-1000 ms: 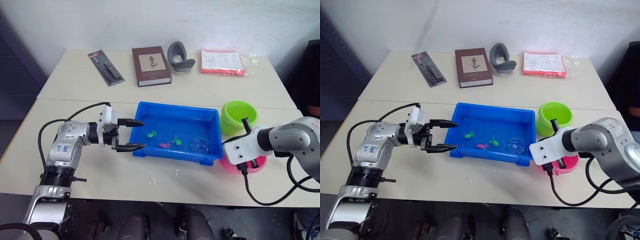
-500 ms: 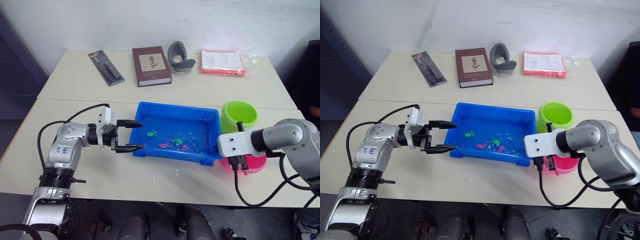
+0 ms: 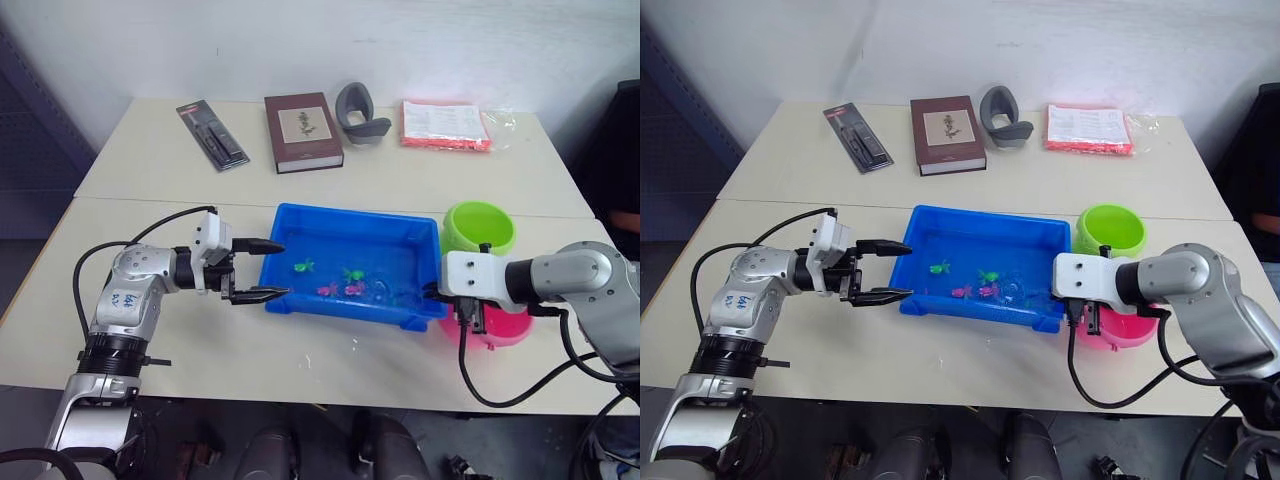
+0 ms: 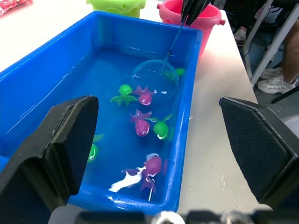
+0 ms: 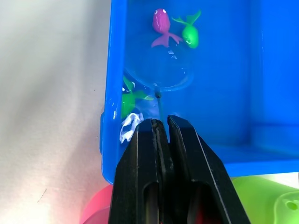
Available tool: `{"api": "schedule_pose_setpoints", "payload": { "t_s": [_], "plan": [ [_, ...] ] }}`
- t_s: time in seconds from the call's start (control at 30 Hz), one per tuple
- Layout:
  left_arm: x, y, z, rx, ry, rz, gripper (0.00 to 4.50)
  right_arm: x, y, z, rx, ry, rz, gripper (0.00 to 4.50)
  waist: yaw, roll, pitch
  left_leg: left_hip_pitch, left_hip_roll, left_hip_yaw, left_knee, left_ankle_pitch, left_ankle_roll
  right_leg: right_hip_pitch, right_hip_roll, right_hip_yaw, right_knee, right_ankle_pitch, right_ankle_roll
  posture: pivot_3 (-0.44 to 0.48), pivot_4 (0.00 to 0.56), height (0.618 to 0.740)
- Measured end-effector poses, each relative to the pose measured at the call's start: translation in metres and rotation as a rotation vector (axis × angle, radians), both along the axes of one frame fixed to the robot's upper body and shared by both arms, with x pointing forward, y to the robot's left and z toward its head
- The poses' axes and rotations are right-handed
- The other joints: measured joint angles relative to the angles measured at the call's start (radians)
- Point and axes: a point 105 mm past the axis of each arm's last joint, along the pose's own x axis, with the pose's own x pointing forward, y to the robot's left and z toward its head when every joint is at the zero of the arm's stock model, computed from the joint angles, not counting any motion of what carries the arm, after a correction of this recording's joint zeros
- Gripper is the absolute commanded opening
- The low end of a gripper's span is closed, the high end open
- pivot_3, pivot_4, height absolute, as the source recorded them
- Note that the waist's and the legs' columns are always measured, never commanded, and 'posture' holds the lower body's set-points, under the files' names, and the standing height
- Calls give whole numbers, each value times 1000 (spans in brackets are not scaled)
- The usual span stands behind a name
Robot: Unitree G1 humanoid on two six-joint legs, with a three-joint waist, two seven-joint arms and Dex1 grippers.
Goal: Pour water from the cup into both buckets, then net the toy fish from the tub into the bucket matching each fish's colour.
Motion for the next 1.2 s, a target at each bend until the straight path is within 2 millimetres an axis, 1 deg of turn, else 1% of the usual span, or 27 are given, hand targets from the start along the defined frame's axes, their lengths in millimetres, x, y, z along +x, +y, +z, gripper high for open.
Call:
{"api": "schedule_pose_setpoints", "payload": {
  "t_s": [0.1,0.2,0.3,0.4,0.43,0.53,0.7,0.83,0.93,1.1,1.2],
  "plan": [
    [1,1,-1,-1,5,3,4466,5,5,-4,51,9,-36,0,-1,0,0,0,0,0,0,0,0,0,0,0,0,0,0,0,150,740],
    [2,3,-3,-1,12,7,4466,7,15,-12,85,35,-42,0,-1,0,0,0,0,0,0,0,0,0,0,0,0,0,0,0,150,740],
    [2,4,-1,4,0,6,4466,10,19,-12,102,34,-48,0,-1,0,0,0,0,0,0,0,0,0,0,0,0,0,0,0,150,740],
    [3,6,1,9,-13,10,4466,13,28,-12,137,40,-47,0,-1,0,0,0,0,0,0,0,0,0,0,0,0,0,0,0,150,740],
    [4,6,1,9,-13,11,4466,13,33,-13,161,47,-45,0,-1,0,0,0,0,0,0,0,0,0,0,0,0,0,0,0,150,740],
    [5,9,-2,7,-2,22,4466,14,37,-13,186,52,-49,0,-1,0,0,0,0,0,0,0,0,0,0,0,0,0,0,0,150,740],
    [6,9,-2,8,-9,23,4466,13,37,-13,196,63,-53,0,-1,0,0,0,0,0,0,0,0,0,0,0,0,0,0,0,150,740],
    [6,10,-1,11,-12,23,4466,12,32,-11,186,75,-63,0,-1,0,0,0,0,0,0,0,0,0,0,0,0,0,0,0,150,740],
    [6,10,-1,11,-14,24,4466,7,29,-11,187,96,-66,0,0,0,0,0,0,0,0,0,0,0,0,0,0,0,0,0,150,740],
    [6,10,-1,11,-15,26,4466,2,15,-8,190,129,-103,0,0,0,0,0,0,0,0,0,0,0,0,0,0,0,0,0,150,740],
    [6,10,-1,11,-16,26,4466,2,11,-4,215,124,-117,0,-1,0,0,0,0,0,0,0,0,0,0,0,0,0,0,0,150,740]
  ]
}}
